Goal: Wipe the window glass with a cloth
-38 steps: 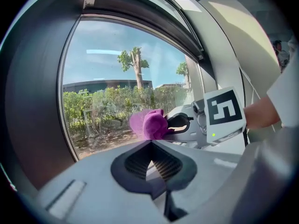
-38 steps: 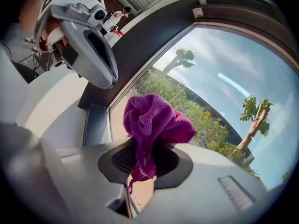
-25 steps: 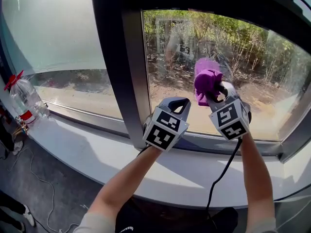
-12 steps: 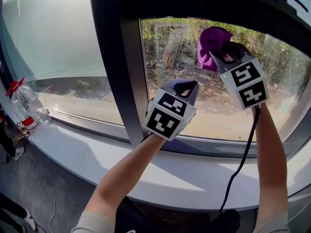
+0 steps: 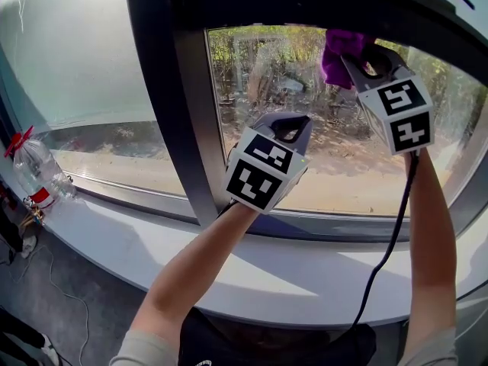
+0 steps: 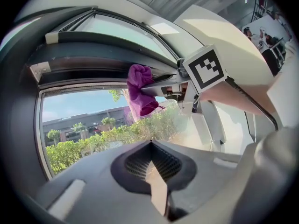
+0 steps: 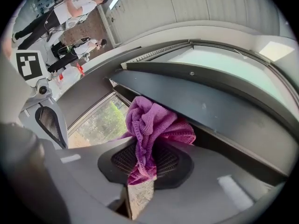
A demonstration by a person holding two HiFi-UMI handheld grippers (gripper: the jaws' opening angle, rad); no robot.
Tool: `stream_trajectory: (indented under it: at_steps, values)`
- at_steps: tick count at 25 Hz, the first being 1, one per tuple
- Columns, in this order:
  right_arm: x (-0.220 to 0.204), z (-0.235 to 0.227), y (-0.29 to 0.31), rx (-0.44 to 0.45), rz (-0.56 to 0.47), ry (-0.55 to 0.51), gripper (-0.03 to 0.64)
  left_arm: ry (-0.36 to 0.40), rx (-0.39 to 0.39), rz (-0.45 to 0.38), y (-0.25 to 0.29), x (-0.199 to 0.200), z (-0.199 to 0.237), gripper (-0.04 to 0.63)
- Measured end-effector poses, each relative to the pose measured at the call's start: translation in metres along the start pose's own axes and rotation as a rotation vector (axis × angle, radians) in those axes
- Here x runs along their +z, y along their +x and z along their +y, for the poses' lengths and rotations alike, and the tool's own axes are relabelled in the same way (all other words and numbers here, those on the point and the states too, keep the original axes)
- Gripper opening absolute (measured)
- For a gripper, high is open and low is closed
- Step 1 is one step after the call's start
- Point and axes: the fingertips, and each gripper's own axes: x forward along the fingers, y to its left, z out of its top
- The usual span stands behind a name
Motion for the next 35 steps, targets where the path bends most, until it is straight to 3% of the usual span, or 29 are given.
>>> stream_trajectory:
  at_steps: [10, 25, 35]
  values:
    - [-0.061, 0.023, -0.025, 0.028, 0.034, 0.058, 0.103, -0.066, -0.042, 0.072, 0.018, -0.061, -0.033, 0.000]
    - [-0.231, 0.168, -0.061, 0.203, 0.221, 0.119, 0.103, -0.168, -0.110, 0.246, 0.030, -0.182, -0.093, 0.000]
    - [-0.330, 0.257, -0.082, 0.344, 0.389, 0.115, 0.103, -0.161, -0.171, 0.372, 0.030, -0.247, -0.136, 0.000]
